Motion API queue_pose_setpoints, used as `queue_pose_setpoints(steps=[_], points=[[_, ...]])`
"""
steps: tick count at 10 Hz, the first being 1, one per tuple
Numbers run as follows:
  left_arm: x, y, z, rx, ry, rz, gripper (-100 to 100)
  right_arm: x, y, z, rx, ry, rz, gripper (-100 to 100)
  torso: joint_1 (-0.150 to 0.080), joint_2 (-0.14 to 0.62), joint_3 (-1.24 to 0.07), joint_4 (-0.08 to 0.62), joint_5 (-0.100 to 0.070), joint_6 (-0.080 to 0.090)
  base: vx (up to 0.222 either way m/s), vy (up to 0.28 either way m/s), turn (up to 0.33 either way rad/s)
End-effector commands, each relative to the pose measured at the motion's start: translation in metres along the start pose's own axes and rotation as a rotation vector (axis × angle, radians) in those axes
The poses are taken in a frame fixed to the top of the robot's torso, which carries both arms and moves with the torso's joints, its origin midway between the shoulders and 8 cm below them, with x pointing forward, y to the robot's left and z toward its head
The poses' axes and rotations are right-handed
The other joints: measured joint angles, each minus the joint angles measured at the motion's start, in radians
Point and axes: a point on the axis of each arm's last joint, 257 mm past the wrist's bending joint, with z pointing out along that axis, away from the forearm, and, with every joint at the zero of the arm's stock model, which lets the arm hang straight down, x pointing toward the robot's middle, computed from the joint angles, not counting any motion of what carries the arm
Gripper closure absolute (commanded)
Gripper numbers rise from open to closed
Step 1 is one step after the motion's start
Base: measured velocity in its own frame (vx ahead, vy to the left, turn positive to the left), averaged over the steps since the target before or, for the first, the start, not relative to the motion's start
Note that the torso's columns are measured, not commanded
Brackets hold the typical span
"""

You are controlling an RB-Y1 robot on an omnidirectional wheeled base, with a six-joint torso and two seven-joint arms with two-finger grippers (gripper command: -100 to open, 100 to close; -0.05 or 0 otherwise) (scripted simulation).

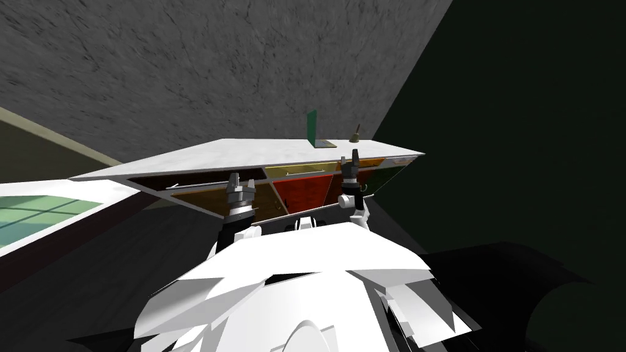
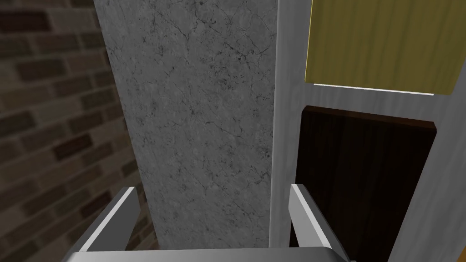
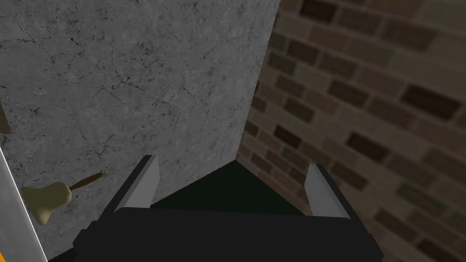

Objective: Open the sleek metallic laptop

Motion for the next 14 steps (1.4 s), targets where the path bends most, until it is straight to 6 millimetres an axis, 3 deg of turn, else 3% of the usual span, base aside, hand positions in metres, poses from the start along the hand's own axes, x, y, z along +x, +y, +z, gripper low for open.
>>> queue_pose_setpoints(steps=[1,2,6,7,9,10,12,13,14], points=[[0.0,0.0,0.0,0.0,0.0,0.0,0,-0.005,0.011,0.02,-0.066,-0.015,0.052,-100,0.0,0.0,0.0,0.0,0.0,-0.001,-0.027,-0.008,0.071],[0.0,0.0,0.0,0.0,0.0,0.0,0,-0.014,0.01,0.026,-0.083,-0.036,0.08,-100,0.0,0.0,0.0,0.0,0.0,0.0,-0.029,-0.006,0.143],[0.0,0.0,0.0,0.0,0.0,0.0,0,-0.017,0.029,0.053,-0.169,-0.053,0.15,-100,0.0,0.0,0.0,0.0,0.0,-0.001,-0.023,-0.006,0.08],[0.0,0.0,0.0,0.0,0.0,0.0,0,-0.028,0.028,0.059,-0.187,-0.078,0.178,-100,0.0,0.0,0.0,0.0,0.0,0.0,-0.029,-0.013,0.16],[0.0,0.0,0.0,0.0,0.0,0.0,0,-0.023,0.043,0.073,-0.234,-0.072,0.208,-100,0.0,0.0,0.0,0.0,0.0,0.0,-0.021,-0.009,0.026],[0.0,0.0,0.0,0.0,0.0,0.0,0,-0.035,0.043,0.08,-0.256,-0.1,0.244,-100,0.0,0.0,0.0,0.0,0.0,0.0,-0.026,-0.007,0.183],[0.0,0.0,0.0,0.0,0.0,0.0,0,-0.032,0.055,0.09,-0.291,-0.094,0.267,-100,0.0,0.0,0.0,0.0,0.0,0.0,-0.017,-0.008,0.041],[0.0,0.0,0.0,0.0,0.0,0.0,0,-0.044,0.056,0.099,-0.319,-0.123,0.307,-100,0.0,0.0,0.0,0.0,0.0,0.0,-0.022,-0.009,0.142],[0.0,0.0,0.0,0.0,0.0,0.0,0,-0.041,0.066,0.107,-0.347,-0.118,0.329,-100,0.0,0.0,0.0,0.0,0.0,-0.001,-0.026,-0.014,0.121]])
